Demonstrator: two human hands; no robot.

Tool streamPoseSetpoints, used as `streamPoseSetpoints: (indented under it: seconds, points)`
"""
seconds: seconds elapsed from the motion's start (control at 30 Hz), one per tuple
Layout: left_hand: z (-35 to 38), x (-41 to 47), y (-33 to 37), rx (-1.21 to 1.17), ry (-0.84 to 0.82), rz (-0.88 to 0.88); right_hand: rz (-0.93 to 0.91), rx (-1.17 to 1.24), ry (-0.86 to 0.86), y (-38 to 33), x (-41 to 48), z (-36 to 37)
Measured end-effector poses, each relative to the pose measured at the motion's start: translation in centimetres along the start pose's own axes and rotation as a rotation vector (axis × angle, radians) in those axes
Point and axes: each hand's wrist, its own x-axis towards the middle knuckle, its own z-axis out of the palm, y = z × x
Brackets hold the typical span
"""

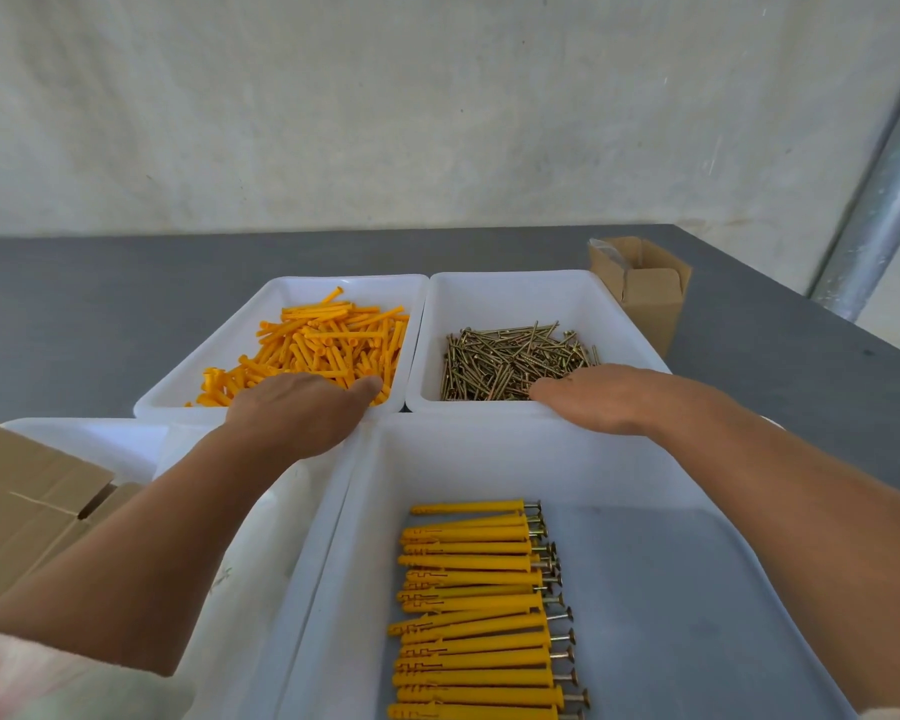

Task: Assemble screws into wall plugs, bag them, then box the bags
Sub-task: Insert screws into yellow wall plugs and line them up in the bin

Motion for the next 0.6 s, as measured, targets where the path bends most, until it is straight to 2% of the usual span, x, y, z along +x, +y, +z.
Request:
streamPoseSetpoints:
  seconds: [0.17,0.27,0.43,0.6]
  points:
    - [-0.1,-0.2,0.1,0.009,0.006,0.003,-0.019,-0.011,0.061,-0.2,-0.2,0.0]
    - [-0.4,-0.4,0.0,-0.081,0.019,0.024,-0.028,0.005,0.107,-0.2,-0.3,0.1]
    - [-1.6,-1.0,0.2,-0.095,0.048,0.195,-0.055,0.048,0.108,-0.3,-0.7,-0.2]
    - [-2.3,-1.6,0.6,-0.113,0.101,0.286,-0.134,0.144,0.064,-0.3,-1.7,-1.4]
